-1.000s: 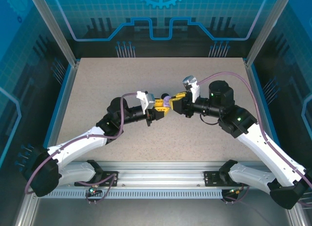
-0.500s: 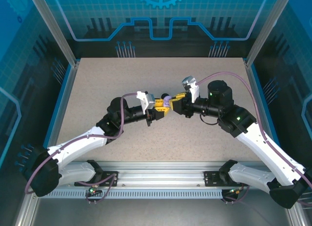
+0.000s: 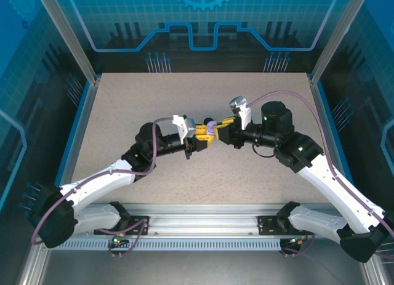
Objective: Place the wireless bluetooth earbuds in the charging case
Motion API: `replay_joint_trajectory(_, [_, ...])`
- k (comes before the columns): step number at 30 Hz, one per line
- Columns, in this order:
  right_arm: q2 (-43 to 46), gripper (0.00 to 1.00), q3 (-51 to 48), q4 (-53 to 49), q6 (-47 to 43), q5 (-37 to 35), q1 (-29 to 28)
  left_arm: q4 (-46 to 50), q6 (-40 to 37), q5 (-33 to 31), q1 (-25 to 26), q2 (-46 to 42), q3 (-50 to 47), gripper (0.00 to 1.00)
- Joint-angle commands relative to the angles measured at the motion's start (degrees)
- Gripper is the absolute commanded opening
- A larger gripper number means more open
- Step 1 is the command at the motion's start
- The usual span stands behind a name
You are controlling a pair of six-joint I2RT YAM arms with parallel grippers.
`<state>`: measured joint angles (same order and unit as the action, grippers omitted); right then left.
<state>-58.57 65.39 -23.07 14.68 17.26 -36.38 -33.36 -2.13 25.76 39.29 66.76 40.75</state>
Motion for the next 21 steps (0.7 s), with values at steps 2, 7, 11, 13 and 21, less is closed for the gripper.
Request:
replay_joint_trajectory(2, [0.01, 0.25, 2.29, -1.97, -1.18, -1.81, -0.51, -0.84, -2.16, 0.03, 0.51, -0.31, 1.57, 0.0])
replay_joint_trajectory(7, [0.78, 0.25, 2.29, -2.0, -1.1, -1.55, -0.57, -0.63, -2.26, -0.18, 0.44, -0.14, 1.55, 0.0])
replay_joint_trajectory(11, [1.18, 0.25, 2.42, -1.94, -1.14, -1.13, -0.52, 0.04, -2.74, -0.54, 0.51, 0.12, 1.74, 0.0])
replay_joint_trajectory(13, [1.18, 0.25, 2.62, -2.32, -1.12, -1.19, -0.5, 0.56, -3.04, -0.68, 0.49, 0.04, 1.82, 0.0])
replay_joint_trajectory(21, [1.26, 0.25, 3.25, -3.73, -1.57, -0.53, -0.52, 3.63, -5.05, -2.36, 0.48, 0.0, 2.77, 0.0])
